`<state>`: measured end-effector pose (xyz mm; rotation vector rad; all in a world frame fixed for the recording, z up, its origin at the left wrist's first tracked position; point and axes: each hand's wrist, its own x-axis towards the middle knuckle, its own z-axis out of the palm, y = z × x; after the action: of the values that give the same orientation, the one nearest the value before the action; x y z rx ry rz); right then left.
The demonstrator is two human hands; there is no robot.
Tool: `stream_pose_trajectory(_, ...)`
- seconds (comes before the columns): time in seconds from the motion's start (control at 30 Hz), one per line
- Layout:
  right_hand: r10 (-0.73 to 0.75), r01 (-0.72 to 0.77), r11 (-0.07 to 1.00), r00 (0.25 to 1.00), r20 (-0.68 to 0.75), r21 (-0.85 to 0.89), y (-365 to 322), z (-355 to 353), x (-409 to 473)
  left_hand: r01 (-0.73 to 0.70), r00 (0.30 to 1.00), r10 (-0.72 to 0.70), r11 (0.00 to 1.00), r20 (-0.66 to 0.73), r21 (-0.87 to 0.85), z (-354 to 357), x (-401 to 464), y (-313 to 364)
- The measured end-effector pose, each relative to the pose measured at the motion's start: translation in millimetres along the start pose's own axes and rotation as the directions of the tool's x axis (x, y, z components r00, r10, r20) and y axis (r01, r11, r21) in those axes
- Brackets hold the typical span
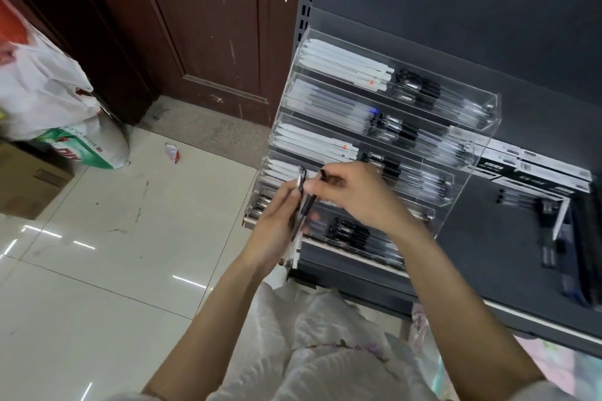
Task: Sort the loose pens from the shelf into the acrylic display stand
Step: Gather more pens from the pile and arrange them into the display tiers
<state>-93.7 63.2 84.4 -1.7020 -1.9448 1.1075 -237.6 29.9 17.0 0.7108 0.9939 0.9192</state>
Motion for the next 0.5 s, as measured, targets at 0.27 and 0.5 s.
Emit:
stream_pose_trajectory(0.27, -0.069, 0.051, 0.994, 0.981, -0.182, -0.101, 8, 15, 7, 0.065, 0.984, -0.035, 0.984, 0.176, -0.165, 20, -9, -3)
stream_pose_trajectory(0.5, 0.034, 0.022, 0.988, 0.935, -0.354, 0.154, 16, 11, -13, 0.005, 1.0, -0.003, 0.87, 0.004, -0.494, 20, -5, 1)
